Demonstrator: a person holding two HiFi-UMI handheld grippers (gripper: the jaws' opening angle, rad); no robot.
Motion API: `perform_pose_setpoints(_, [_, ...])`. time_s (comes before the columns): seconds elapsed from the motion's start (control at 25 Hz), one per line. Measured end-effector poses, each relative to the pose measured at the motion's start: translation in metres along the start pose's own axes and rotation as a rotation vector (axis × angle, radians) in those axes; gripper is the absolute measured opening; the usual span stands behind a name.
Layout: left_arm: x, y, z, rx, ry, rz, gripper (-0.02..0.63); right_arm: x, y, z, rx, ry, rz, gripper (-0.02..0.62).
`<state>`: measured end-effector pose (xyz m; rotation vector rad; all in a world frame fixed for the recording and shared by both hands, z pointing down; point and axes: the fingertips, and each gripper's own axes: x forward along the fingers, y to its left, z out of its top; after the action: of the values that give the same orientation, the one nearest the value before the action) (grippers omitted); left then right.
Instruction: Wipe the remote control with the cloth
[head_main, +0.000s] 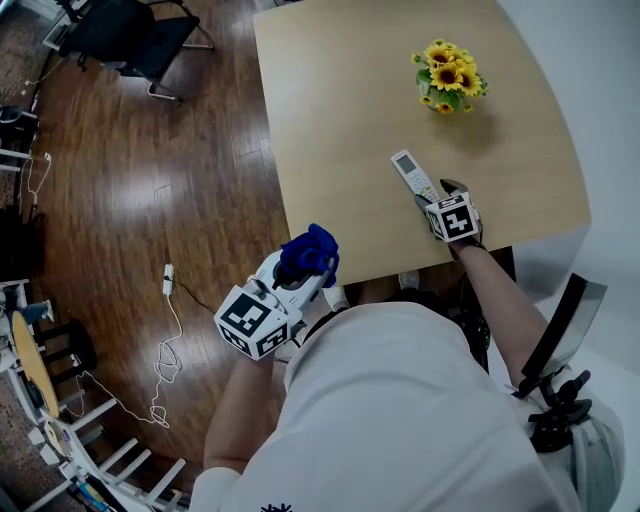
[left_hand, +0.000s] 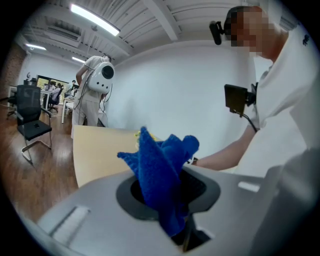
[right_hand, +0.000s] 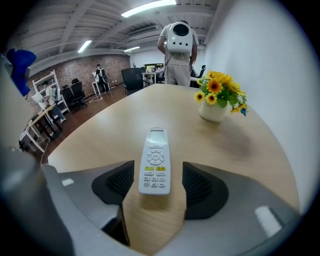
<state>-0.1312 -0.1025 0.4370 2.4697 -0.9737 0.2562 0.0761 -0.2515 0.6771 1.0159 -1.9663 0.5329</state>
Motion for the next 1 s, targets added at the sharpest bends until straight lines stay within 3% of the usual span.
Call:
perform_pose_setpoints(0.28, [0.001,-0.006,-0.023,0.009,-0.017,-0.191,0.107,-0.077,0.009,-0.043,0.118,-0.015,-0.125,0.305])
perform_pose_setpoints(0.48, [-0.010,0.000,-0.073,-0.012,0.088,-0.283,0.107,-0.132,0.054,-0.101,0.173,0.011,-0.147,0.305])
perform_pose_setpoints(0.6, [-0.021,0.003,-0.086,0.007,0.101,-0.265,0.107,-0.154,0.087,-0.115,0.193,-0.003,-0.098,0.310])
perform_pose_setpoints(0.72, [-0.041,-0.019,-0.085,0.006,0.060,-0.231,0.107,-0.177,0.116,-0.116,0.153,-0.042,-0.050,0.310])
perform_pose_setpoints(0.88, [-0.057,-0.083,-0.104,0.010,0.031,-0.206,0.107,-0.213,0.137,-0.129,0.076,-0.117,-0.005,0.311])
perform_pose_setpoints(1.0, [-0.065,-0.144,-0.116,-0.003,0.015,-0.134,0.107,-0.246,0.156,-0.156,-0.005,-0.136,0.037,0.311])
